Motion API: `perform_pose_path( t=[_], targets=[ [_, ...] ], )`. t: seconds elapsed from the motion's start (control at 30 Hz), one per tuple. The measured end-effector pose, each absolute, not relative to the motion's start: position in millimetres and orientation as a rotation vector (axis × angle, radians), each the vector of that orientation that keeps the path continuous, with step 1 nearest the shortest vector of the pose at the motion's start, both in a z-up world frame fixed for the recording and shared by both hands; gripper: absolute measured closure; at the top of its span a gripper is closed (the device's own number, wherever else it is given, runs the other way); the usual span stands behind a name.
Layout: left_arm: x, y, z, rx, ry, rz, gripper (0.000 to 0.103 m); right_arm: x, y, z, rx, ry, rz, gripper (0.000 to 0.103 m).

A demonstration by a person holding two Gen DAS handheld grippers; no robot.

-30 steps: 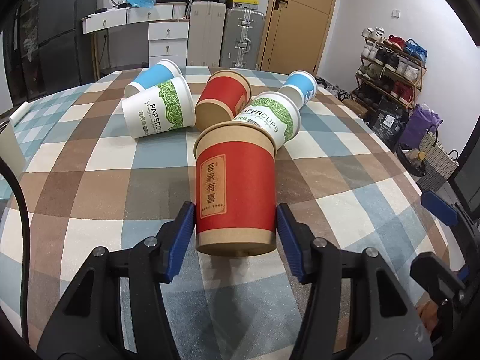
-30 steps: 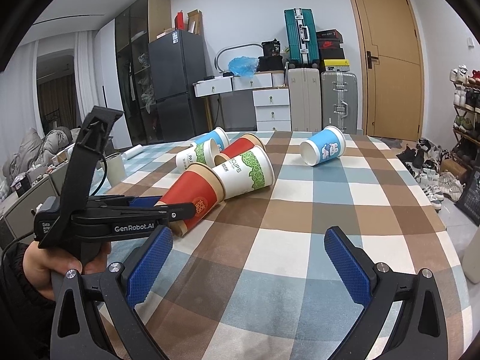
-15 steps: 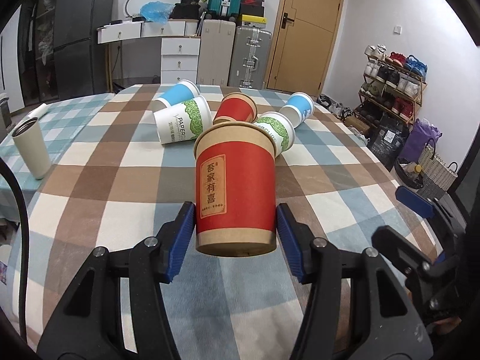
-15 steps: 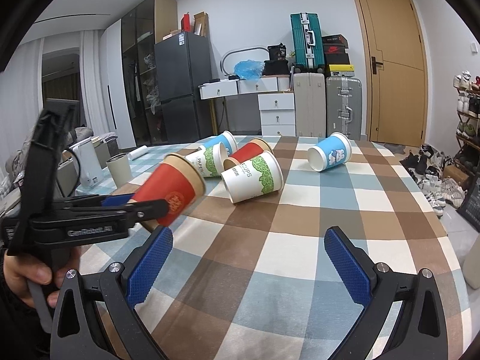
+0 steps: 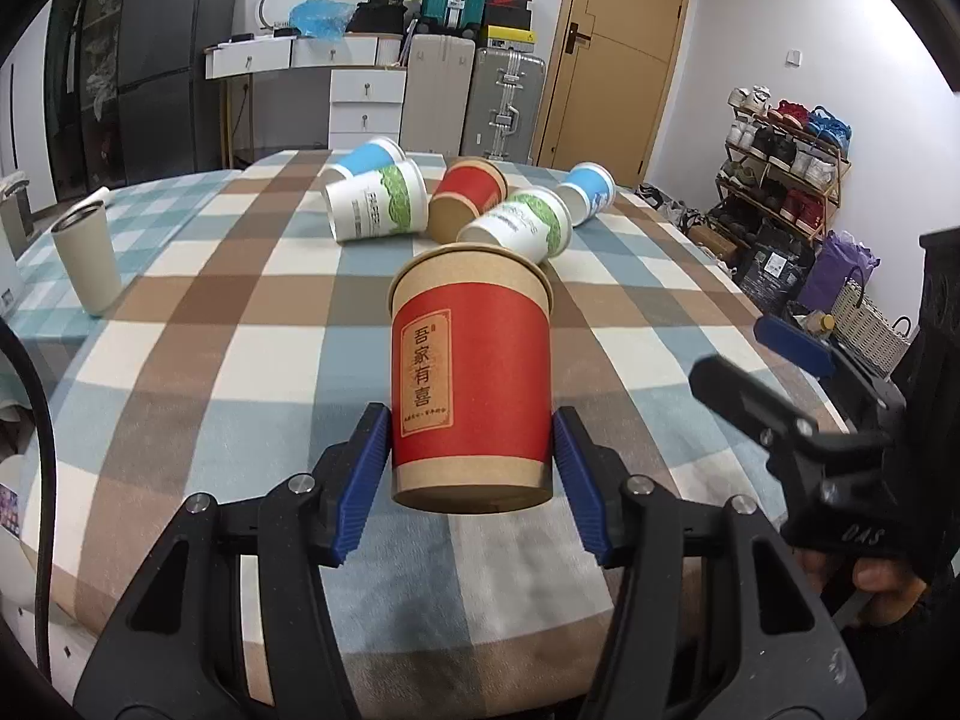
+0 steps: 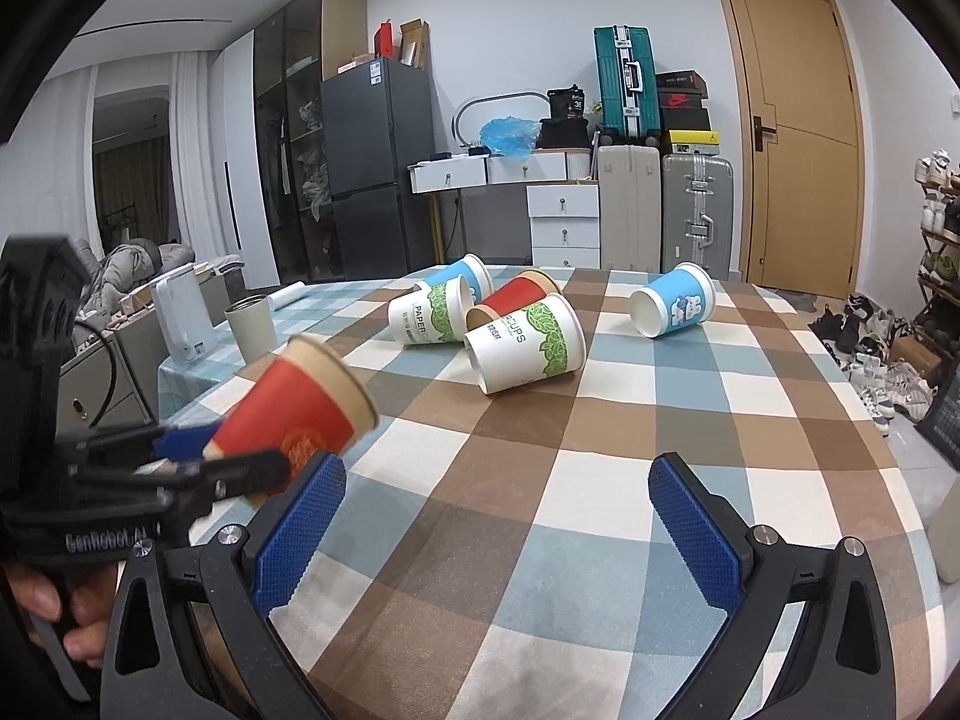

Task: Flip cup upright
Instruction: 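Lift the red cup with the left tool, tilting it off the table, then grasp the red cup with the right tool while the left tool opens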

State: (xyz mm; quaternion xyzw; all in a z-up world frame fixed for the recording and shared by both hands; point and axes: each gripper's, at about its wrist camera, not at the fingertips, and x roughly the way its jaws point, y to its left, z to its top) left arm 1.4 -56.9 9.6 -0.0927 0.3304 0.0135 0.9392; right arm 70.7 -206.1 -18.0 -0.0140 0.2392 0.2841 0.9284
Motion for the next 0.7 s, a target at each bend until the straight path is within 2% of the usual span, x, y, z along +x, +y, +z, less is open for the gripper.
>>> perform_pose_path(
  t=[0.57,0.63,0.7],
  targets=[
    [-1.5,-68.4,-9.1,-0.198,0.715,0.012,0.049,75.6,-207.3,-21.4,-0.030,0.504,0.573,0.000],
    [-0.1,-67.4,-10.6,-0.200,0.724,0.007,0.047,75.8,-207.5,-21.4,-0.032,0.504,0.573,0.000],
    [0.3,-66.0,-11.3,-0.202,0.725,0.005,0.037,75.5,-207.5,-21.3,-0.031,0.503,0.573,0.000]
  ],
)
